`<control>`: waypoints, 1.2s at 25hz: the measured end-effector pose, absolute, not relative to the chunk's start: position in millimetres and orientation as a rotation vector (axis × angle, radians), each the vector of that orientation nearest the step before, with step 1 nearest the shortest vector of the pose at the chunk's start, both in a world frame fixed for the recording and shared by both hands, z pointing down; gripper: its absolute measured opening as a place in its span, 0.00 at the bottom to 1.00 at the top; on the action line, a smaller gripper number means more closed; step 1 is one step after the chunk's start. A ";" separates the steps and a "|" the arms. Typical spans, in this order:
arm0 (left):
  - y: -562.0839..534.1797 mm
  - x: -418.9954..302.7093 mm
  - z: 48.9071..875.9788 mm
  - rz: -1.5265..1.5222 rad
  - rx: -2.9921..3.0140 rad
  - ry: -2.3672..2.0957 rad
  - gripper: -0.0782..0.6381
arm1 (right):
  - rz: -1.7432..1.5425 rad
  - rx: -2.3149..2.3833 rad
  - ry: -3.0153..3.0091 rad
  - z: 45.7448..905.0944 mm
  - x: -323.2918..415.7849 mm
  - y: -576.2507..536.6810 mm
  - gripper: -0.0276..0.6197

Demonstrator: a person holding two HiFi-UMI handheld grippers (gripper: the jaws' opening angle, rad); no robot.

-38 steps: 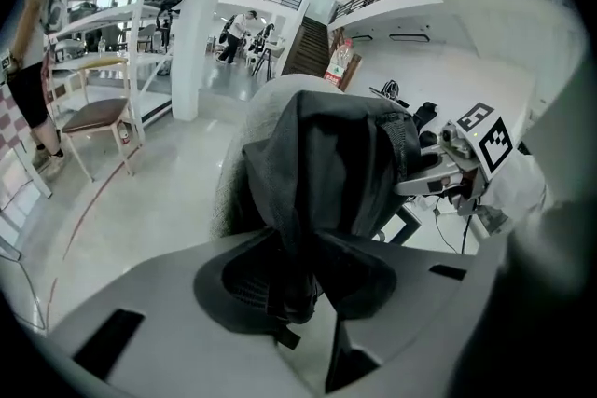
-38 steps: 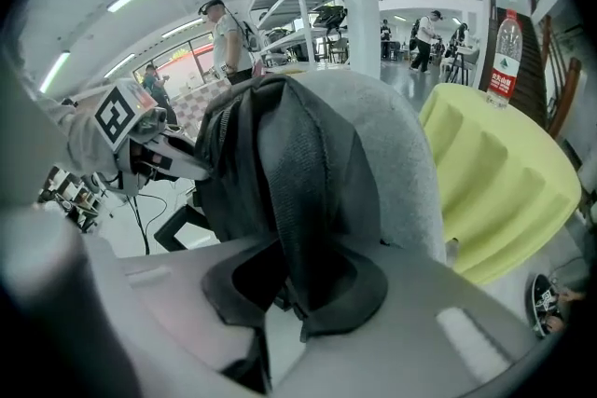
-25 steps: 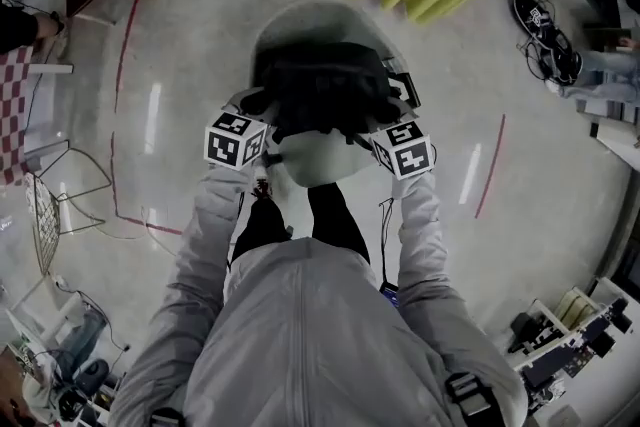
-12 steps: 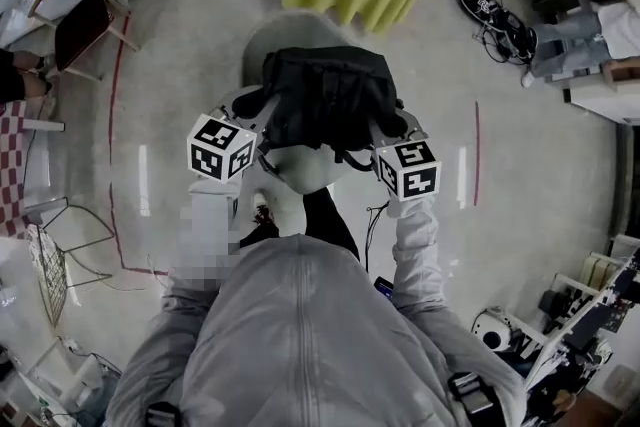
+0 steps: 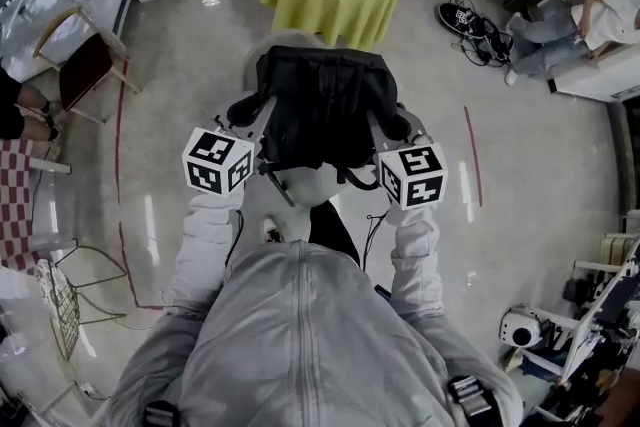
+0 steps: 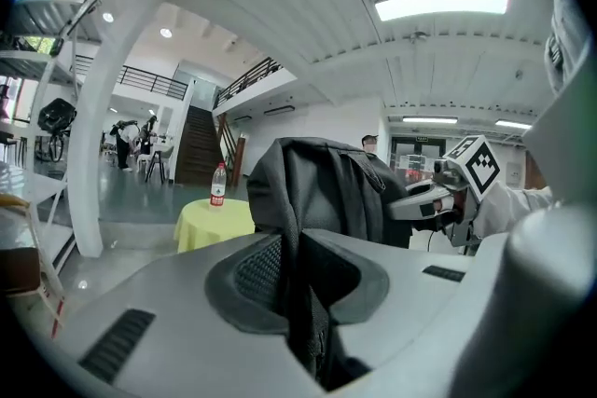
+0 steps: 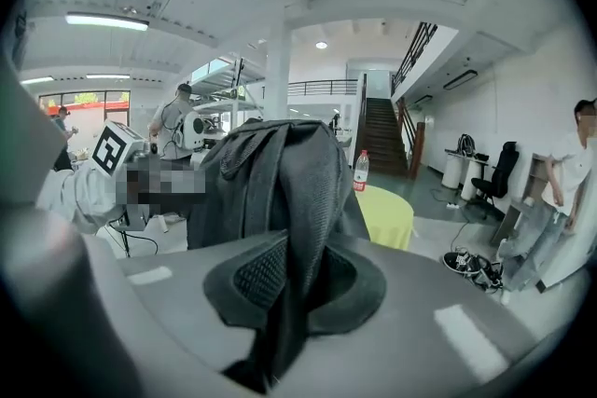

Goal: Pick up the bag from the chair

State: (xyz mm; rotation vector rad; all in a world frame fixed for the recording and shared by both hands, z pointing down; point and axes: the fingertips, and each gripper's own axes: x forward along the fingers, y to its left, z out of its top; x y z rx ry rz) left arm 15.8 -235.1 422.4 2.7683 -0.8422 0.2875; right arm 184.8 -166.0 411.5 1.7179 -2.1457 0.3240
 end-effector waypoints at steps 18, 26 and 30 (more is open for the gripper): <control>-189.1 -1.4 334.1 0.157 2.975 -0.751 0.18 | 0.150 1.863 -2.135 325.7 161.0 -107.7 0.11; -185.8 -8.2 321.7 0.154 3.000 -0.742 0.18 | 0.138 1.874 -2.140 316.6 154.8 -105.7 0.11; -186.6 -8.0 323.2 0.168 2.993 -0.740 0.18 | 0.147 1.866 -2.139 317.9 154.7 -106.3 0.11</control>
